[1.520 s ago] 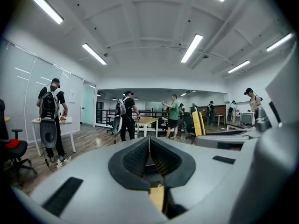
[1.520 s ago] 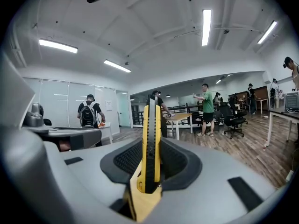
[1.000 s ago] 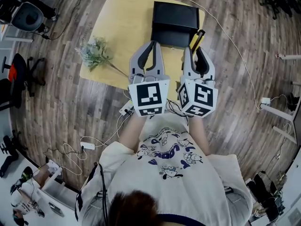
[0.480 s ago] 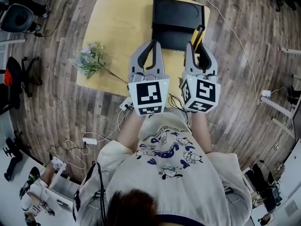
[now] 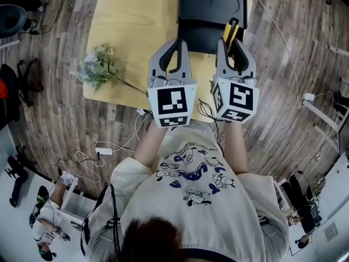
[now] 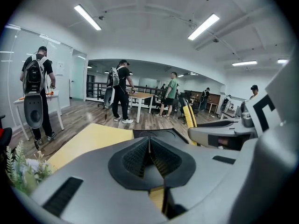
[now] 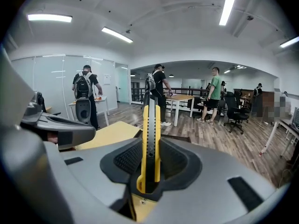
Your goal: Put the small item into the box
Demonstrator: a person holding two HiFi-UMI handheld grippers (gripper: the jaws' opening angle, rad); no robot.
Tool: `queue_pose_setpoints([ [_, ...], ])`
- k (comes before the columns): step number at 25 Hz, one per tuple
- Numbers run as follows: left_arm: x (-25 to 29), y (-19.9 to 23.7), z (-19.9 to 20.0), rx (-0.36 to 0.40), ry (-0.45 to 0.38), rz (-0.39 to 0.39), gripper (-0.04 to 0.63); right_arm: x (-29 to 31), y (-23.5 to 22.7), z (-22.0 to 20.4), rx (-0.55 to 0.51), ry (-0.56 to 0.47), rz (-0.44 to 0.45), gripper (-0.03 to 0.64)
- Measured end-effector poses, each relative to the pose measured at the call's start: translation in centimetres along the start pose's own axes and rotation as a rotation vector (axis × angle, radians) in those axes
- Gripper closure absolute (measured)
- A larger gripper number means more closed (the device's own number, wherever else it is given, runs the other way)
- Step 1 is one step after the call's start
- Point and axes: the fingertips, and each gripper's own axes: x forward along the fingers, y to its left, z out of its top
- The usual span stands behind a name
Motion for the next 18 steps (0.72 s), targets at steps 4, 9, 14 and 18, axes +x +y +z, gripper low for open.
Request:
queue_pose_setpoints([
  [4,1.9,2.4,-2.7,-0.011,0.033,-0.003,0.574,3.2,1.4,-2.4,-0.04,0.035,0.015,0.486],
  [9,3.0,3.8,-5.5,-0.028,0.077,-0.007,0.574,5.8,2.1,-5.5,-0.129,0.102,0.05,0.486],
  [14,3.2,3.0,-5.3,-0.037,0.093,-0.008,0.574,6.5,1.5,-5.7,-0.221,0.151,0.124,0.486],
  [18,3.3,2.9,-5.8,-0.033,0.108,-0.017,0.574,6.9,2.1,-7.3,-0.326,0.217,0.206,0.486],
])
